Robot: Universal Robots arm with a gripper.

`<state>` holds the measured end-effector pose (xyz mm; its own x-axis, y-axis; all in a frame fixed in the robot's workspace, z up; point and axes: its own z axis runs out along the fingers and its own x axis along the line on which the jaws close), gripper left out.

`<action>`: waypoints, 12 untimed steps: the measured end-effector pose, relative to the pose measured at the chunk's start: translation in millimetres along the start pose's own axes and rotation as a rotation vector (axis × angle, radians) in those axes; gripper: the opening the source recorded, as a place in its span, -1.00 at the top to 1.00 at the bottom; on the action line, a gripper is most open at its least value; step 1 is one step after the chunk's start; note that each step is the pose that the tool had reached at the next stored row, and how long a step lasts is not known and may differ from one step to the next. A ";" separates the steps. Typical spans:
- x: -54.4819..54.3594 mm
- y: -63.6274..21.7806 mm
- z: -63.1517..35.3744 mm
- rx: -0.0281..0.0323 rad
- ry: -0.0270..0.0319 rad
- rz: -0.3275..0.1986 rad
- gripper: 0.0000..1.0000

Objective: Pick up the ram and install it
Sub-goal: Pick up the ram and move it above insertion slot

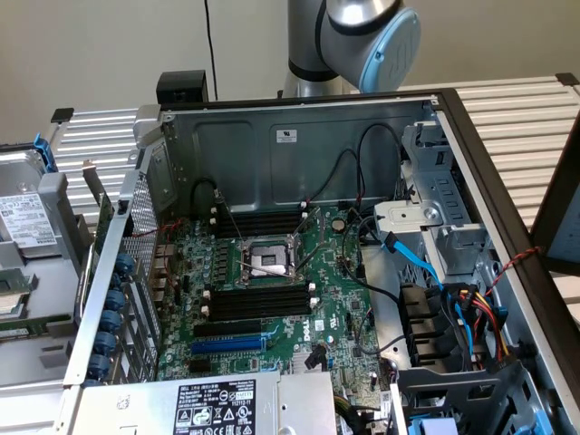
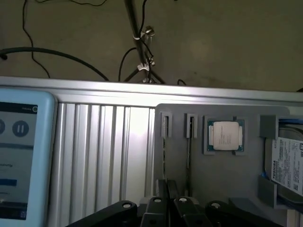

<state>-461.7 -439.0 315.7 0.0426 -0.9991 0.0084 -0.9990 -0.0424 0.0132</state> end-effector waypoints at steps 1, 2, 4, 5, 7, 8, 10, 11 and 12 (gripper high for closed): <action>0.0 0.0 -3.2 0.0000 0.0005 0.000 0.76; 0.1 0.1 -7.0 0.0001 0.0012 0.000 0.76; 0.1 0.2 -14.5 -0.0001 0.0026 0.000 0.76; 0.2 0.2 -18.4 -0.0001 0.0035 0.000 0.76; 0.2 0.3 -25.6 -0.0003 0.0061 0.002 0.76; 0.2 0.4 -28.9 -0.0004 0.0080 0.003 0.76; 0.3 0.5 -34.7 -0.0005 0.0128 0.006 0.76; 0.2 0.5 -37.0 -0.0005 0.0158 0.009 0.76; 0.3 0.5 -39.1 -0.0005 0.0185 0.011 0.76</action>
<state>-461.7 -439.0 354.8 0.0318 -0.9991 0.0271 -0.9994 -0.0314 0.0135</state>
